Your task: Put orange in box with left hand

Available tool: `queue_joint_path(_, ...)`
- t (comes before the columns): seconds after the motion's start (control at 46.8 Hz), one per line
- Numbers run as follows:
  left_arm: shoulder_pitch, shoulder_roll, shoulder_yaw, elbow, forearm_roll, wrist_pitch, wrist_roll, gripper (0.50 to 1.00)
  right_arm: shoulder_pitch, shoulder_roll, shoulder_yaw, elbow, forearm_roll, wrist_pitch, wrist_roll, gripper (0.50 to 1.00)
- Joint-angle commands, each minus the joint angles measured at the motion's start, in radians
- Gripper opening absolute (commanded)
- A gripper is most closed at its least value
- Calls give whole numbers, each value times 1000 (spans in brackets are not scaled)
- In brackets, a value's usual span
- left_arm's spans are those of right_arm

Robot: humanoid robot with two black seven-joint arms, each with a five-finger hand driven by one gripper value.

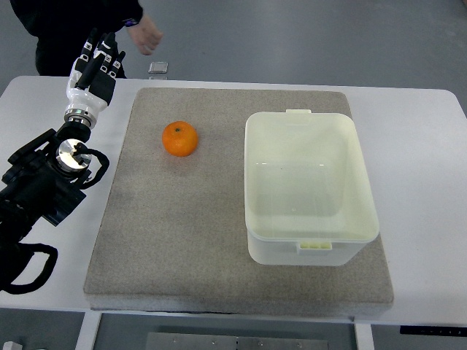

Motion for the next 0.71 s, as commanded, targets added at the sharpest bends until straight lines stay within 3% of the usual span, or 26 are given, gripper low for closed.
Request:
queue_joint_path(0.0, -1, 0, 1, 0, 2, 1, 0, 994, 0, 0, 0, 0, 0, 0, 0, 932)
queue_joint_path(0.684, -4, 6, 1, 2, 2, 7, 0, 994, 0, 0, 0, 0, 0, 0, 0, 932)
